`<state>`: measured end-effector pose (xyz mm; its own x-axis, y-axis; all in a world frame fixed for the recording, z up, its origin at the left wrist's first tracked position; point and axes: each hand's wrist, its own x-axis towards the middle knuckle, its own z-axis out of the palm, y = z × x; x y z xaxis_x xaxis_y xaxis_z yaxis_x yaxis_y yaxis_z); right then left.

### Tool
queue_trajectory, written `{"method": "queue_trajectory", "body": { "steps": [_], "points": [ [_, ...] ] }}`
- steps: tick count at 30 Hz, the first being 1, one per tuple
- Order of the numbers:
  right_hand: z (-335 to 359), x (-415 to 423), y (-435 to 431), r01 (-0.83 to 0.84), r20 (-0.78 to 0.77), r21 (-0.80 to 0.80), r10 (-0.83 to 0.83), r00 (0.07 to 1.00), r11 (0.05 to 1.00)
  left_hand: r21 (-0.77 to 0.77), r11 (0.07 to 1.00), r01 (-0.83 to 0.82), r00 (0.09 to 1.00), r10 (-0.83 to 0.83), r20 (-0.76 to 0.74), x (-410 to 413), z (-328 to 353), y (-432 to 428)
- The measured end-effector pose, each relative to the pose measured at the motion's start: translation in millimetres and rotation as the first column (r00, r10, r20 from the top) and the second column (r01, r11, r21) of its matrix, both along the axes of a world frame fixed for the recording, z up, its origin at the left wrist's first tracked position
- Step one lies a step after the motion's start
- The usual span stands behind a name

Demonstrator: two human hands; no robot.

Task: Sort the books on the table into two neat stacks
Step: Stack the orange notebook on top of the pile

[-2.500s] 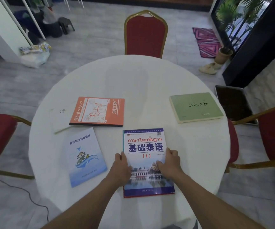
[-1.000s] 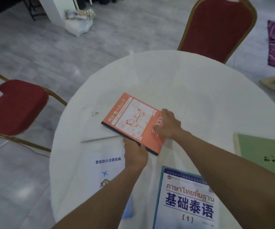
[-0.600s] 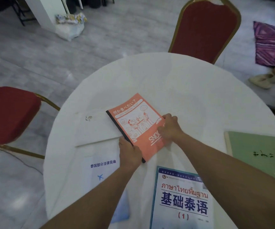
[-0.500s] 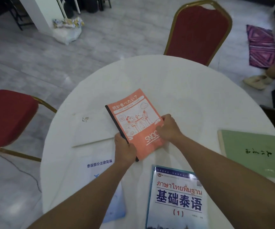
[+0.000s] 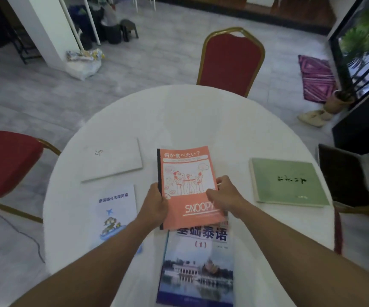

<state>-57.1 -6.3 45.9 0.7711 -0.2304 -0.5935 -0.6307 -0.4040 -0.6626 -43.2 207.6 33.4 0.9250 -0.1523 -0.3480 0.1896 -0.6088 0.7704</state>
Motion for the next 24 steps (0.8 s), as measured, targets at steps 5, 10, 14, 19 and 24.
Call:
{"method": "queue_trajectory", "body": {
  "steps": [5, 10, 14, 19, 24],
  "points": [
    [-17, -76, -13, -0.121, -0.076, -0.063, 0.116, 0.990, 0.991, 0.174, 0.978, 0.111, 0.993, -0.100, -0.069, -50, -29, 0],
    [-28, -119, -18, -0.217, -0.115, -0.165, 0.200, 0.973, 0.962, 0.359, 0.892, 0.275, 0.960, -0.232, -0.160, -98, -40, 1],
    [-37, -137, -21, -0.314, -0.155, -0.275, 0.281, 0.947, 0.908, 0.420, 0.857, 0.299, 0.954, -0.262, -0.145, -107, -45, 5],
    [-53, -146, -19, -0.123, 0.027, -0.236, 0.133, 0.991, 0.964, 0.370, 0.884, 0.285, 0.958, -0.272, -0.086, -108, -48, 4],
    [-51, -144, -10, -0.222, -0.022, -0.230, 0.223, 0.975, 0.948, 0.429, 0.834, 0.348, 0.937, -0.319, -0.141, -116, -48, 6]
  ]
}}
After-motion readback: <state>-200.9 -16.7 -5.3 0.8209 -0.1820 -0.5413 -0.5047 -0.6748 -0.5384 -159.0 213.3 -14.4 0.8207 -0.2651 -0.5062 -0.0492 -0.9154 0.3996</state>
